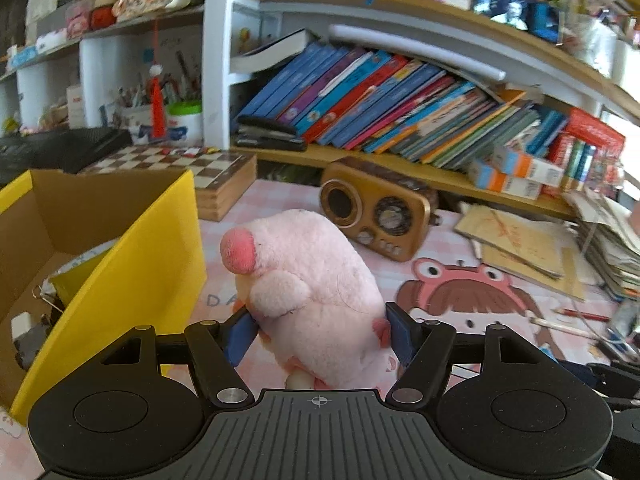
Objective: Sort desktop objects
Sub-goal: 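Lift the plush pig and blue item and carry them toward the yellow box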
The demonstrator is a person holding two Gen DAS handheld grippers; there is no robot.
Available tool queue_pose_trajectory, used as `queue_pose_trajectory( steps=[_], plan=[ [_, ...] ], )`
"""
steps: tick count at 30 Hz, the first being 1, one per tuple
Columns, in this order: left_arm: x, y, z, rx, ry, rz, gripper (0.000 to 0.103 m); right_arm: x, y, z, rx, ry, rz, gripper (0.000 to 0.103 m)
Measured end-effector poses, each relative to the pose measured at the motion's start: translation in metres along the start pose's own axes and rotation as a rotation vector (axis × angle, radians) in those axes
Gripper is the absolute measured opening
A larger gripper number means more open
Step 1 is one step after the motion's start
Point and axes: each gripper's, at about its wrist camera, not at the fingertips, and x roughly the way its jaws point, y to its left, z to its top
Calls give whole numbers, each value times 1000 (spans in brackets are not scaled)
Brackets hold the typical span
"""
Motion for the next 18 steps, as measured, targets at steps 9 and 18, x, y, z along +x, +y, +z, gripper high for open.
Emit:
queue_pose_trajectory(
  steps=[9,18],
  plan=[
    [-45,3,-10,43,-46,-81,69,-44,11,-16,3,-2,2,38],
    [-85,17,-23,68,-66,-141,69,-79,28,-36,6,3,-1,38]
  ],
)
